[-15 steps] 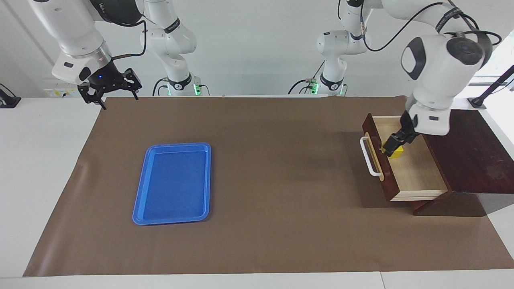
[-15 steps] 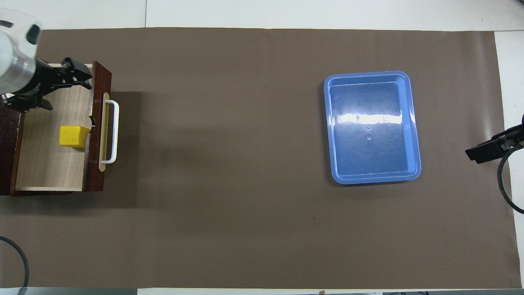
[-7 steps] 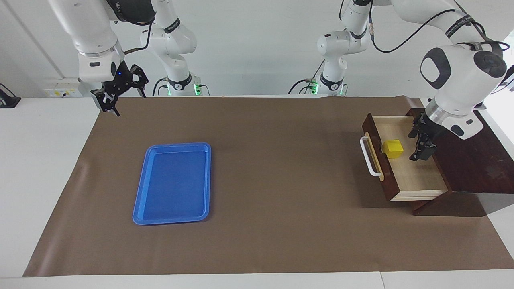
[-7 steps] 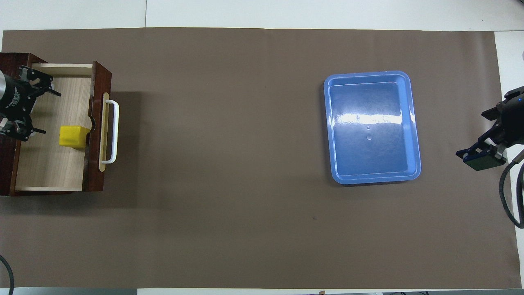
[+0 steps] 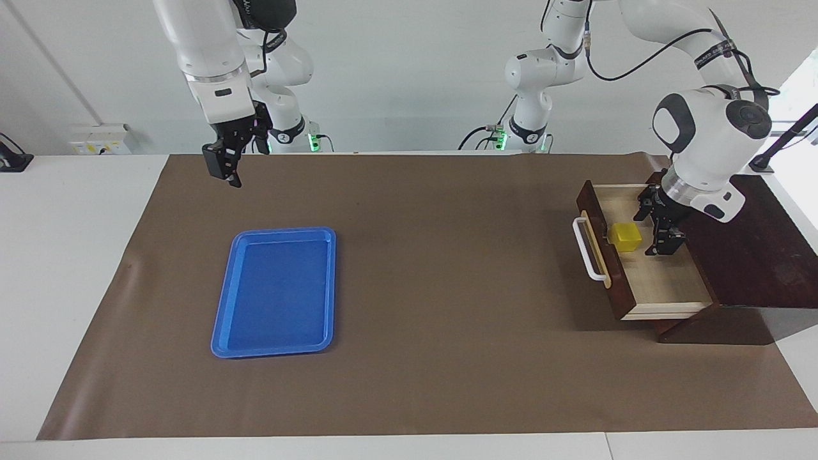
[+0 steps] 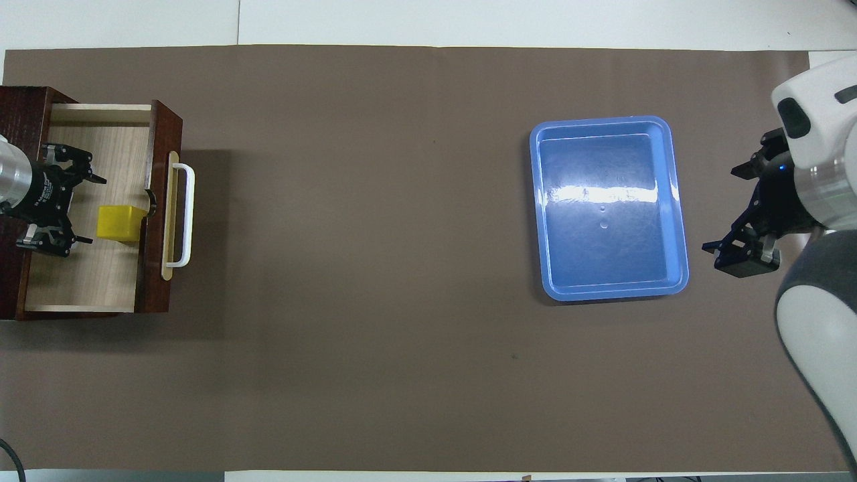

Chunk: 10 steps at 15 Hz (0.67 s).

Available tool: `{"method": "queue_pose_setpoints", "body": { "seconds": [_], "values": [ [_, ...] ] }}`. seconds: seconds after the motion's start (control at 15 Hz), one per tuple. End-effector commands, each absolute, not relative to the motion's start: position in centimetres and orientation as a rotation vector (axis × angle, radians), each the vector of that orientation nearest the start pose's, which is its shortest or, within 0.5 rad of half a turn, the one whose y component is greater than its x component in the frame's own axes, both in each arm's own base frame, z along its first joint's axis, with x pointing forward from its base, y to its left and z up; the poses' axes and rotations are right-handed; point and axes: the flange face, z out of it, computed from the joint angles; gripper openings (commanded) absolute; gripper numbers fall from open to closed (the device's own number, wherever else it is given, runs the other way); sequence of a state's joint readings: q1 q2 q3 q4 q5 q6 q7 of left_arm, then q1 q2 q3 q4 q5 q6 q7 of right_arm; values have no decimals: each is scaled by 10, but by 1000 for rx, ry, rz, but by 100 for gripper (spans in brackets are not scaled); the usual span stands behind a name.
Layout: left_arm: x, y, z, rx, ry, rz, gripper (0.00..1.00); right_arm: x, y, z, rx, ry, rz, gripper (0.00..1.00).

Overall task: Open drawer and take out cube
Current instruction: 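Lower the left gripper into the drawer onto the yellow cube while the right gripper advances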

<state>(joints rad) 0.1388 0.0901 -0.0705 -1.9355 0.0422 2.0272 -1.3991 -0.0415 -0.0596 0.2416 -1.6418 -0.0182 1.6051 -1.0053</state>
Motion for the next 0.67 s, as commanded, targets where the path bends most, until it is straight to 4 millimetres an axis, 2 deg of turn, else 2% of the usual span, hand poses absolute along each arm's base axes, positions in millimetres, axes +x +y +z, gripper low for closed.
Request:
{"method": "queue_pose_setpoints", "body": {
  "seconds": [0.0,0.2,0.27,0.33,0.4,0.47,0.53,0.6],
  "values": [
    [562,37,432,-2274,-2166,-70,100,520,147,623,-2456,-1844,-77,100],
    [566,27,430,-2231,-2234,-94,100,512,183,619,-2372,-1953,-103,100],
    [566,25,430,-2226,-2239,-94,78,510,189,617,-2343,-1972,-112,100],
    [567,25,431,-2237,-2230,-96,38,509,192,615,-2308,-1974,-128,100],
    [567,26,432,-2239,-2226,-95,4,508,192,614,-2296,-1983,-133,100],
    [570,29,433,-2243,-2218,-94,0,508,192,611,-2289,-1989,-125,100],
    [574,33,443,-2254,-2216,-110,0,507,194,612,-2285,-1995,-128,100],
    [579,35,444,-2246,-2209,-88,0,505,200,612,-2273,-2009,-130,100]
  ]
}}
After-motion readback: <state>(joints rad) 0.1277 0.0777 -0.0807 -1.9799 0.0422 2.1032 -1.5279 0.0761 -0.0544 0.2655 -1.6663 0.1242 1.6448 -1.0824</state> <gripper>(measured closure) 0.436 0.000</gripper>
